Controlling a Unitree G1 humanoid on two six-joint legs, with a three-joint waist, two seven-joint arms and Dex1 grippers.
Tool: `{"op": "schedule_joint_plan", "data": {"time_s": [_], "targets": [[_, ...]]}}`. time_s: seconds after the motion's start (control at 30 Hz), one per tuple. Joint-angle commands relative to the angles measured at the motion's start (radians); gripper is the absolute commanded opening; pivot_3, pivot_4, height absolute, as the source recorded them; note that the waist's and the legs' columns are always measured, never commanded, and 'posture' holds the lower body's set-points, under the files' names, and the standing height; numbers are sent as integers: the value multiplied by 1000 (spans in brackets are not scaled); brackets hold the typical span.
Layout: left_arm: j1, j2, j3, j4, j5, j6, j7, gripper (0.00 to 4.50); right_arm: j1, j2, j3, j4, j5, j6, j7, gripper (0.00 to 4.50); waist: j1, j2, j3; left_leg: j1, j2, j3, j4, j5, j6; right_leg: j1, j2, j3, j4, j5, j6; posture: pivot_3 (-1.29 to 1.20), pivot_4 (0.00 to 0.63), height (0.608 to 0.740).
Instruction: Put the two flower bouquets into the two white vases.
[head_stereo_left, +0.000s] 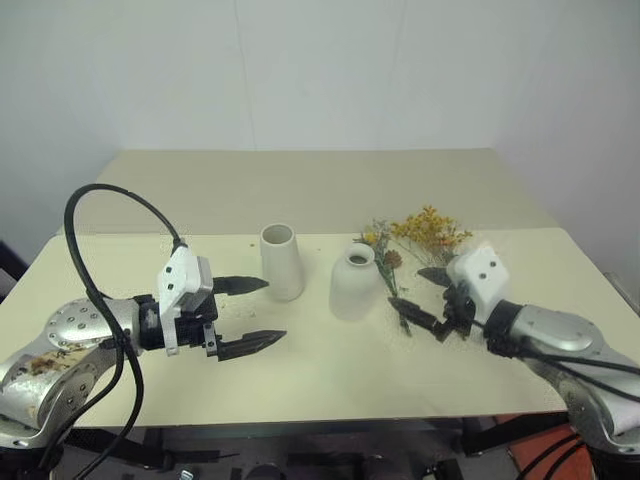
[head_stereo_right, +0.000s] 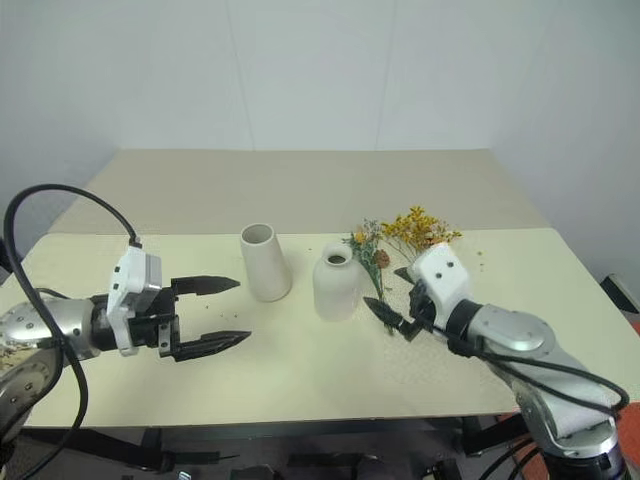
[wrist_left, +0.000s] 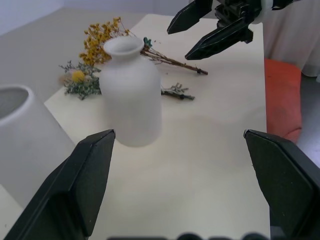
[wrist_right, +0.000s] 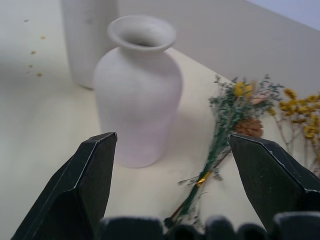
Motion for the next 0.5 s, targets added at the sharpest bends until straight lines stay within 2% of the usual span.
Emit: {"op": "schedule_joint_plan", "data": {"time_s": [0.03,0.27,0.5], "targets": [[-158,-12,-74,27,-25,50,7,4500,-78,-1,-47,29,23,107,-53,4184,1,0,0,0,0,0,0,0,0,1,0,0,0,0,0,0,150,740],[-519,-110,-248,171,21,178,53,4500,-226,26,-25,149,-30,341,-200,4184,-1,0,0,-4,-1,-1,0,0,0,-1,0,0,-1,4,-5,0,150,740],[-778,-216,-413,353,126,214,1,4500,-431,130,-32,372,-161,577,-373,4184,-9,0,0,-5,-2,-1,0,0,0,-3,0,0,-1,5,-5,0,150,740]]}}
